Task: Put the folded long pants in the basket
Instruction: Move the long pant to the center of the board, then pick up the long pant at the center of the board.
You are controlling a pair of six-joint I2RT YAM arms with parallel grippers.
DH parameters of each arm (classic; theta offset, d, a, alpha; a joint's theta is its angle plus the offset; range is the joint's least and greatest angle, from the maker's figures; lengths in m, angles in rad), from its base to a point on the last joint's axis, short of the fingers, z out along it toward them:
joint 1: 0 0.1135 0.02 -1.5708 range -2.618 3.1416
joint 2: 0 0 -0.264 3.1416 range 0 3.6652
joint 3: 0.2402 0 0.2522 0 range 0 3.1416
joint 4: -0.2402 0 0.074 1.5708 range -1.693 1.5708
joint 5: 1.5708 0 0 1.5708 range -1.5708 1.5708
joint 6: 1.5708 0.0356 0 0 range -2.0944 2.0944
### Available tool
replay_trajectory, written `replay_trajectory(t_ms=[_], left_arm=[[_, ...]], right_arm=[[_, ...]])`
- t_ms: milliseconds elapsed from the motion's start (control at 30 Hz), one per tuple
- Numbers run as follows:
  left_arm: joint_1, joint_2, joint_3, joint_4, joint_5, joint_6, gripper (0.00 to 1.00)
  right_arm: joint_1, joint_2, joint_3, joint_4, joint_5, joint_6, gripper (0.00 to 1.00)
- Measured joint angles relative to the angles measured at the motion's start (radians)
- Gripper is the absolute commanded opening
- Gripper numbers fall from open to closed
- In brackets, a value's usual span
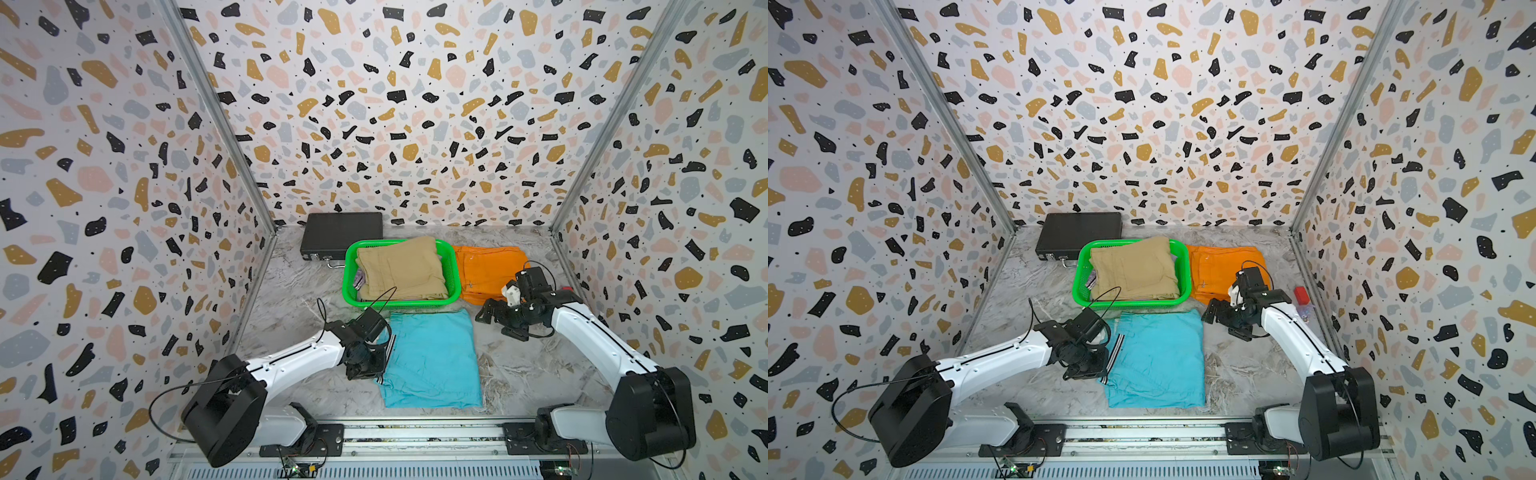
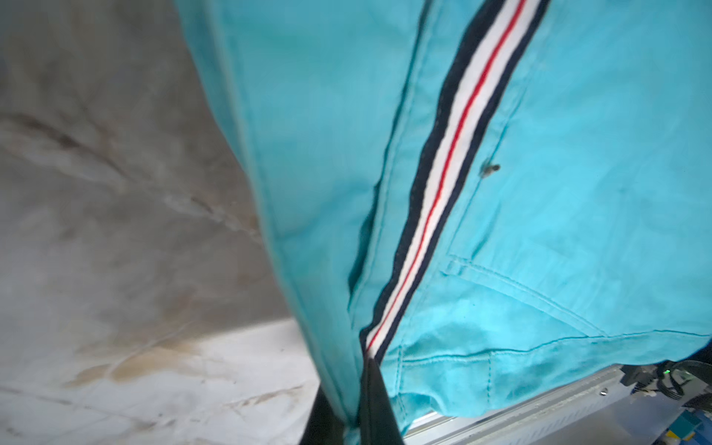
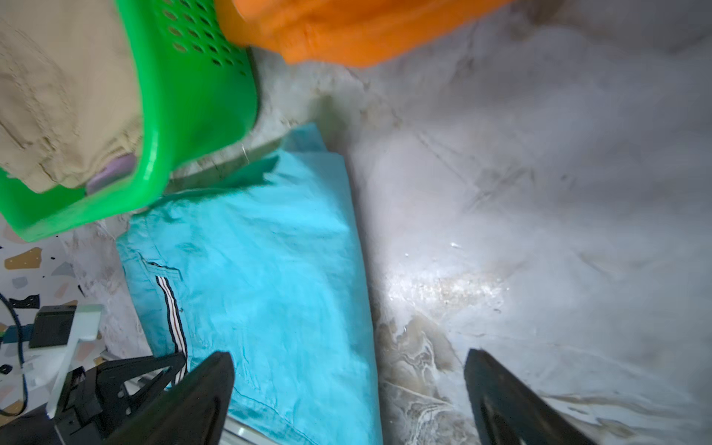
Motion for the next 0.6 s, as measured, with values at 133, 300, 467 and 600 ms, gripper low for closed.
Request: replay_trajectory(t_ms=[133, 300, 467, 600], left_arm=[[0.001, 0.031, 0.000, -0.002, -0.008, 0.018, 0.00], [0.005, 0.053, 0.006, -0.002, -0.011, 0.026, 0.11], [0.007, 0.035, -0.001, -0.014, -0.028, 0.019, 0.74], [0.029, -0.079, -0.025, -0.019, -0.032, 0.005, 1.00]], right_arm=[[0.025, 0.106, -0.102, 0.094, -0.118, 0.066, 0.94], [0.112, 0.200, -0.125, 0.176, -0.216, 0.106, 0.77], [0.132, 0.256, -0.127, 0.236, -0.237, 0.122, 0.17], [0.132, 0.270, -0.127, 0.245, -0.238, 0.114, 0.00]])
